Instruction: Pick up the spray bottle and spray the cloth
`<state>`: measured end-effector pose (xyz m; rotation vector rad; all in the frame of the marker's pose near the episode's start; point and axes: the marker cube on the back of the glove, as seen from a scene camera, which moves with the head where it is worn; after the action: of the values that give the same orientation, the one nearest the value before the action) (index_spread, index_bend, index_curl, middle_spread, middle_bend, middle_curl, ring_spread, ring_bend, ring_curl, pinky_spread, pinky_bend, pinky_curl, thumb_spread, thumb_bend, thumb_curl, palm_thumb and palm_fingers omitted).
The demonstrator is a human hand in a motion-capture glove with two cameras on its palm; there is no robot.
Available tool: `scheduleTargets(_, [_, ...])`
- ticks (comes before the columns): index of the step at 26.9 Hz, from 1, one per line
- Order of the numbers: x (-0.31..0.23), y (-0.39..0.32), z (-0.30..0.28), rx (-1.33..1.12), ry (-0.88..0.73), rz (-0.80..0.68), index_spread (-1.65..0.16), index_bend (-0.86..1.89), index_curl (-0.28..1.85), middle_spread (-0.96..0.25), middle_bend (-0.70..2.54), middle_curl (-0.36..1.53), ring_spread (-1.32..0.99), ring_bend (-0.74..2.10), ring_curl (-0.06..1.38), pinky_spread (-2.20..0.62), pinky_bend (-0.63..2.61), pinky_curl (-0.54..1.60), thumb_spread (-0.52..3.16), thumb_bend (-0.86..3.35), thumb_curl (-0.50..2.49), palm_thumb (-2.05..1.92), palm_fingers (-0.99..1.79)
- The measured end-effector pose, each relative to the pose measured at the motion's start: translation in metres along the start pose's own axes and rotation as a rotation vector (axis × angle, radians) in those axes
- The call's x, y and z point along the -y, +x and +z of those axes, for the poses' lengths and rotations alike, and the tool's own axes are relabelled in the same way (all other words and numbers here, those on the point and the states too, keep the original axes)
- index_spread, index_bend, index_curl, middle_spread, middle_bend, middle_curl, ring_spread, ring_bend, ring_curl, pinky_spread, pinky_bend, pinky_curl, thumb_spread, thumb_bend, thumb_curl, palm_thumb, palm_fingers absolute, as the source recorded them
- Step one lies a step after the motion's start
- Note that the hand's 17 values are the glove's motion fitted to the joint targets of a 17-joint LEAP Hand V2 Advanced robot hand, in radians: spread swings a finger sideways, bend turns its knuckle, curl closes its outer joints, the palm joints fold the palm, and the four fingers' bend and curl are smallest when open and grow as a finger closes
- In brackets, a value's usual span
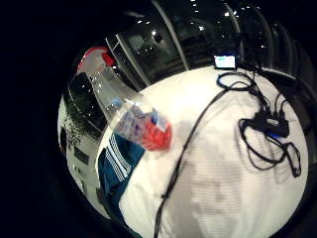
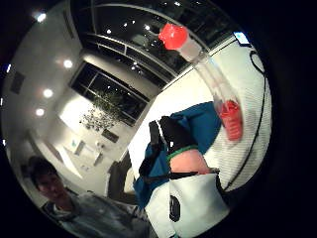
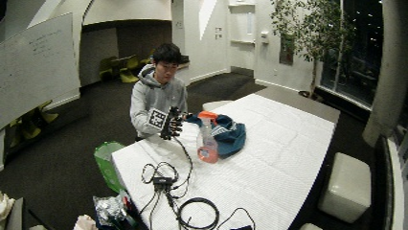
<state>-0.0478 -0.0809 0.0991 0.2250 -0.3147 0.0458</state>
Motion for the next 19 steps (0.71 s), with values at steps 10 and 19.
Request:
scheduleTargets(10, [0.031,0.006,0.059,0.205,-0.005,0.216,-0.28,0.10,0.13,-0.01,0.30,0.29,0.01,0.45,0.23,0.21,0.60,0.31,1.03,0.01,0.30,0.59,0.07])
scheduleTargets(19, [0.054,0.013,0.079,0.245,-0.013,0.316,-0.26,0.09,0.13,0.01,0.34,0.32,0.01,0.53,0.26,0.21,0.61,0.32,1.00,-0.02,0.32,0.61,0.20])
